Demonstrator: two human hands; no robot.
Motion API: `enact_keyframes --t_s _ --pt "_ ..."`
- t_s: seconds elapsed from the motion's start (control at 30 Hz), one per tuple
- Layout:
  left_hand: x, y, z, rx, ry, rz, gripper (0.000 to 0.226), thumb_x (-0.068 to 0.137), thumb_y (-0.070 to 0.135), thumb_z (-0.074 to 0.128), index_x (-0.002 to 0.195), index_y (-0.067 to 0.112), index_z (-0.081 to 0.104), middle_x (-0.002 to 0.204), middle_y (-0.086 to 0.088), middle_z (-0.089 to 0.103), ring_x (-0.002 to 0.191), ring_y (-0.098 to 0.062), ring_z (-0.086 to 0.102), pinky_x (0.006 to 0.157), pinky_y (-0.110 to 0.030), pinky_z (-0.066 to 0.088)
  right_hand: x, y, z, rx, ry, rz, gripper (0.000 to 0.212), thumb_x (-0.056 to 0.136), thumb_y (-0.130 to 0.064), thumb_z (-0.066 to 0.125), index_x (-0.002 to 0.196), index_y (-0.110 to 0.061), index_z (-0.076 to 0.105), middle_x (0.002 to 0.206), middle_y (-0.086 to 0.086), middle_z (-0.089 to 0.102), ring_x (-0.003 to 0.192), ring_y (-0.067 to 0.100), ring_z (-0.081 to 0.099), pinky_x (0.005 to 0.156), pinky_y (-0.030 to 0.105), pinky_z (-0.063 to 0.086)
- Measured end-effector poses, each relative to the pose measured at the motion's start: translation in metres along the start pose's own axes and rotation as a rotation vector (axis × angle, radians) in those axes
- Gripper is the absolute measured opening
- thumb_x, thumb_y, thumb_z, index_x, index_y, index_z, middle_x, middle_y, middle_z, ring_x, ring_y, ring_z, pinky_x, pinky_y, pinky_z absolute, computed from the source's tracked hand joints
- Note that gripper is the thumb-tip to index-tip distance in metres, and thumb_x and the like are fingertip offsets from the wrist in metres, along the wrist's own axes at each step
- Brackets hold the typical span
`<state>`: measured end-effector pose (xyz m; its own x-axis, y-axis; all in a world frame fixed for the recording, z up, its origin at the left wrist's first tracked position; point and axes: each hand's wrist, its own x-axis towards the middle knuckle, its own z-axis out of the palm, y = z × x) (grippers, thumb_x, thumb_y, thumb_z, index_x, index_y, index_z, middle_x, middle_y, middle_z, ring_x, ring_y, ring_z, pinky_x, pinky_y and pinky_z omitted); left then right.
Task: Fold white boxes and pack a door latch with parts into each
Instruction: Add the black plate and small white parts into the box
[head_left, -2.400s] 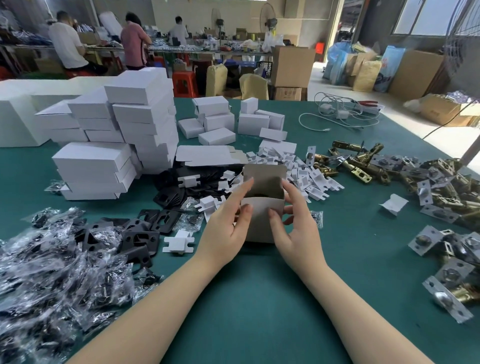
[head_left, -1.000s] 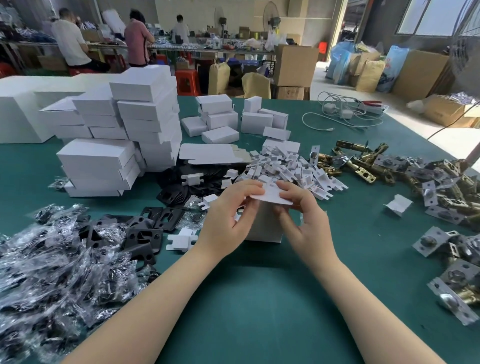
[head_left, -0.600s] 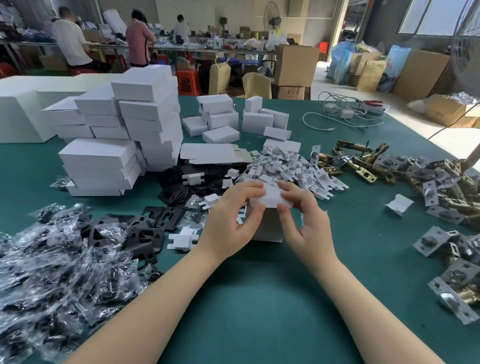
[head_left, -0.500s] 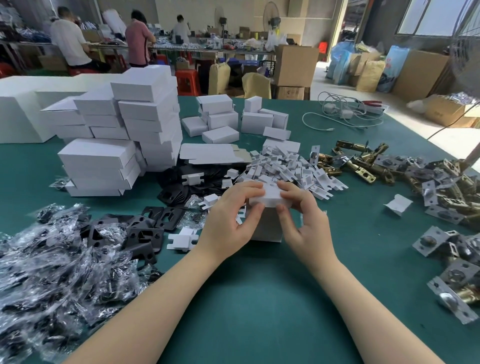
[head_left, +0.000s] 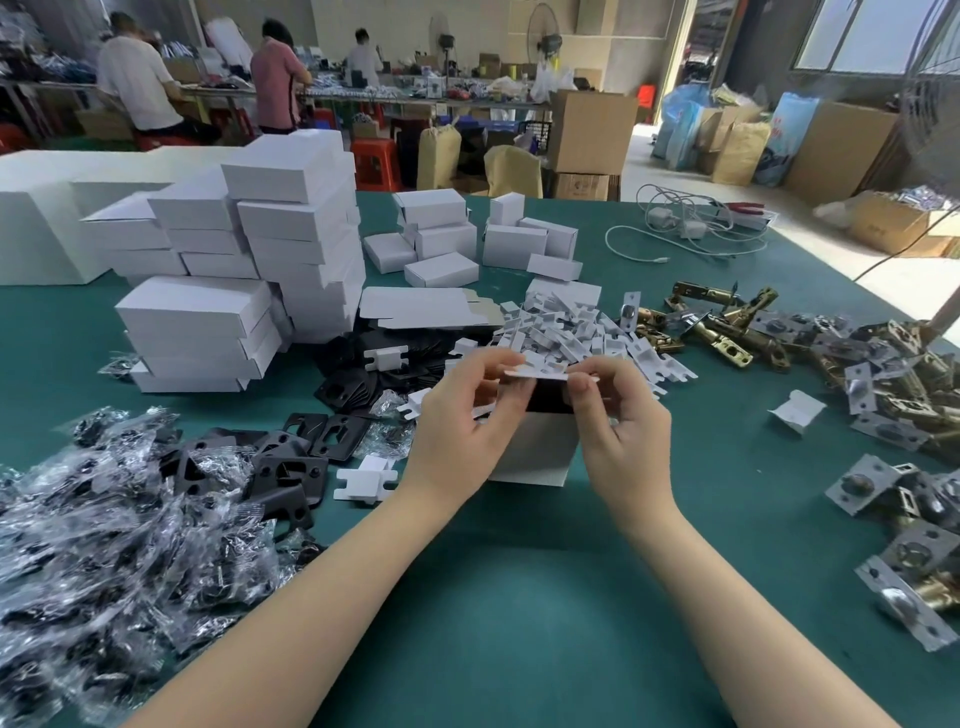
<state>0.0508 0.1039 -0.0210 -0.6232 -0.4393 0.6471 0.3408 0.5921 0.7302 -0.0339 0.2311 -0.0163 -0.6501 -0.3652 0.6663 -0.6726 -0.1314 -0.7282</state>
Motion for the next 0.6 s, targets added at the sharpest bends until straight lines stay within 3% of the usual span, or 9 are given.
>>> enact_keyframes --t_s 0.1,0.17,0.27,0.33,0.4,0.43,0.5,0.6 --pt "0.006 0.012 0.002 -0.086 -0.007 -0.117 0.009 0.087 0.043 0.058 0.094 0.048 0.060 0.089 0.017 0.068 0.079 -0.003 0.063 0.071 -0.014 0.049 0.006 -0.009 0.005 0.087 0.028 0.078 0.015 0.096 -0.030 0.056 0.082 -0.033 0.060 0.071 -0.019 0.062 0.066 0.001 0.057 0.063 0.027 0.052" --pt "0.011 0.016 0.003 -0.125 -0.035 -0.239 0.013 0.087 0.041 0.062 0.099 0.046 0.059 0.079 0.008 0.068 0.071 -0.009 0.061 0.066 -0.021 0.050 0.011 -0.011 0.008 0.119 0.032 0.150 0.018 0.098 -0.026 0.056 0.081 -0.029 0.061 0.069 -0.019 0.062 0.065 -0.001 0.056 0.062 0.023 0.051" --pt "0.021 0.019 -0.008 -0.138 -0.089 -0.404 0.021 0.094 0.029 0.062 0.113 0.032 0.054 0.068 0.011 0.063 0.059 -0.002 0.057 0.059 -0.011 0.042 0.021 -0.008 0.009 0.190 0.019 0.315 0.016 0.098 -0.026 0.059 0.083 -0.027 0.064 0.066 -0.017 0.064 0.064 0.000 0.057 0.061 0.014 0.046" --pt "0.029 0.019 -0.024 0.066 -0.155 -0.422 0.020 0.097 0.036 0.056 0.116 0.037 0.051 0.085 0.015 0.065 0.070 0.006 0.060 0.058 -0.007 0.040 0.026 -0.002 0.006 0.226 -0.014 0.435 0.012 0.096 -0.030 0.061 0.087 -0.026 0.067 0.069 -0.016 0.067 0.067 -0.001 0.059 0.064 0.013 0.046" --pt "0.036 0.018 -0.049 0.365 -0.249 -0.398 0.021 0.098 0.043 0.049 0.118 0.041 0.053 0.098 0.023 0.061 0.081 0.010 0.059 0.064 -0.009 0.043 0.030 0.004 0.004 0.279 -0.044 0.556 0.010 0.095 -0.033 0.063 0.090 -0.025 0.068 0.081 -0.008 0.069 0.077 0.007 0.061 0.073 0.022 0.047" --pt "0.039 0.014 -0.063 0.554 -0.298 -0.392 0.023 0.098 0.042 0.049 0.119 0.038 0.057 0.102 0.022 0.062 0.086 0.007 0.060 0.073 -0.015 0.047 0.031 0.007 0.003 0.306 -0.054 0.602 0.010 0.095 -0.032 0.063 0.091 -0.024 0.068 0.086 -0.003 0.068 0.080 0.012 0.061 0.074 0.028 0.046" --pt "0.044 -0.001 -0.092 0.962 -0.431 -0.463 0.024 0.096 0.032 0.053 0.116 0.028 0.065 0.115 0.006 0.066 0.102 -0.015 0.062 0.088 -0.034 0.052 0.033 0.010 0.003 0.332 -0.055 0.654 0.009 0.094 -0.031 0.064 0.093 -0.024 0.068 0.090 -0.001 0.068 0.082 0.016 0.061 0.072 0.030 0.046" --pt "0.042 -0.027 -0.133 1.272 -0.624 -0.741 0.030 0.092 0.026 0.057 0.120 0.019 0.065 0.124 -0.008 0.062 0.111 -0.029 0.059 0.096 -0.043 0.050 0.035 0.013 0.005 0.343 -0.045 0.656 0.008 0.094 -0.031 0.064 0.094 -0.024 0.068 0.091 0.000 0.068 0.083 0.017 0.061 0.074 0.033 0.046"
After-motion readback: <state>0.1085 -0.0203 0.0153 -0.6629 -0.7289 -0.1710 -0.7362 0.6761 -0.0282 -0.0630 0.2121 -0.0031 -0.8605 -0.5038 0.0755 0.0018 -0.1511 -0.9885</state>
